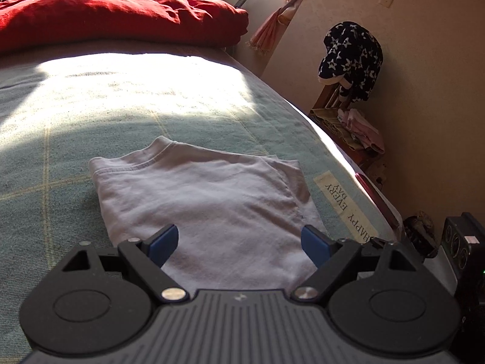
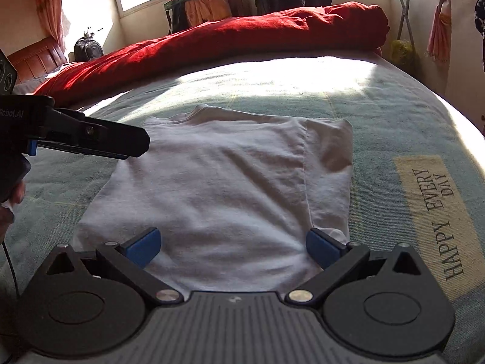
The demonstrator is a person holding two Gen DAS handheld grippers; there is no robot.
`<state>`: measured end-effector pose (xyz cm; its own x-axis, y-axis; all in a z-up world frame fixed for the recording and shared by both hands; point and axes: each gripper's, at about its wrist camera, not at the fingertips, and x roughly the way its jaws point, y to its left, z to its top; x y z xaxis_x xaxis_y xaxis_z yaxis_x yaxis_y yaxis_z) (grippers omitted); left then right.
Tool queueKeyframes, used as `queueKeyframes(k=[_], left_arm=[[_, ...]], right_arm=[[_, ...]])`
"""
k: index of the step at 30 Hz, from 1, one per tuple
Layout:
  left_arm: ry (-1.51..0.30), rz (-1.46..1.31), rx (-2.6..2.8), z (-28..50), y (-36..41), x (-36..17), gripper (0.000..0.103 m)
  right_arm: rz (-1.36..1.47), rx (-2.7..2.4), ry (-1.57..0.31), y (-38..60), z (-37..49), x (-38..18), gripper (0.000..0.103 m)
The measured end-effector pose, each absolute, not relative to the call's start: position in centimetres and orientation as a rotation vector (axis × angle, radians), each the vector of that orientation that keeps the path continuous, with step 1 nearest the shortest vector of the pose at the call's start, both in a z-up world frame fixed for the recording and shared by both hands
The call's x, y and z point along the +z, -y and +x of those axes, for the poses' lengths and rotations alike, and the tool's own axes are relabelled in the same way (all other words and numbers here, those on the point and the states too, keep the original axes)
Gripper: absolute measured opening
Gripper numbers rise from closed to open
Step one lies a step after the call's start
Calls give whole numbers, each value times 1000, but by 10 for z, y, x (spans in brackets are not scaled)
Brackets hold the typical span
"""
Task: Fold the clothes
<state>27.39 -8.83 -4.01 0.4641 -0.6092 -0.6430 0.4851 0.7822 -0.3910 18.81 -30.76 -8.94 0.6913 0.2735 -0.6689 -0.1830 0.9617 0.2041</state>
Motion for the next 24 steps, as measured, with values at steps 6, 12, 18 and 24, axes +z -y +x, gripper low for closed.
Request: queueKeyframes(k=[6,12,18,24], left_arm=[[-909,-183,-639,298,87,-56,88],[-866,-157,-647,269,82,-34,88],[-850,-196,-647,229,71,-23,88],[-881,-276,-632,201,66,-34,90]], right_arm=[[130,206,-782,302,193,-90,103],[127,196,-779,299,190,-77,103],[137,206,-767,299,180,-64,103],[141,197,-775,298,167,-64,103]])
